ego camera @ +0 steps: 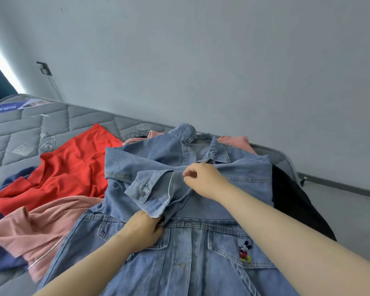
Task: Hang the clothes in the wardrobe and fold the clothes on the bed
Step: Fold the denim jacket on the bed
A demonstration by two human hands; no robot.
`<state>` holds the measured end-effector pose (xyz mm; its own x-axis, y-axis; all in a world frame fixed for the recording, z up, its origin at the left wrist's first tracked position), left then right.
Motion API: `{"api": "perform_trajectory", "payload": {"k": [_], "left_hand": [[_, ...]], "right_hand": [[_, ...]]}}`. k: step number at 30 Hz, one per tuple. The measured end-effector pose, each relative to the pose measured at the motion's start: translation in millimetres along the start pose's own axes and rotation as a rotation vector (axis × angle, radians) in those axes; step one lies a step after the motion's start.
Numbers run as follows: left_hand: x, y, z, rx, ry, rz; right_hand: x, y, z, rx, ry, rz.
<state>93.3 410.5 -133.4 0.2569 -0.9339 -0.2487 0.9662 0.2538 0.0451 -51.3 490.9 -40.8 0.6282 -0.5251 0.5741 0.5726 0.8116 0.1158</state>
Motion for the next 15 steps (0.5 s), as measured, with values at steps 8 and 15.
{"api": "perform_trajectory", "payload": {"k": [8,15], "left_hand": [[11,3,-6,-0.076,0.304,0.028],[24,22,1,-0.165,0.45,0.083]], "right_hand": [[19,-10,-39,0.189,0.036,0.057],[16,-13,-41,0.059,0.356,0.142]]}}
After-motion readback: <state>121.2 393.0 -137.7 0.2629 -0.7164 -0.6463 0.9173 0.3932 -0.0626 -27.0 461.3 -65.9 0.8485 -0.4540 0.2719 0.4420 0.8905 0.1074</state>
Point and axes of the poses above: each hand's wrist, its own y-axis away from the middle knuckle, its own z-axis out of the back of the hand, x = y × z, the point moved 7 cm from there along -y, towards the middle knuckle, and after that the axes turned 3 degrees about z, right-handed, at the moved point
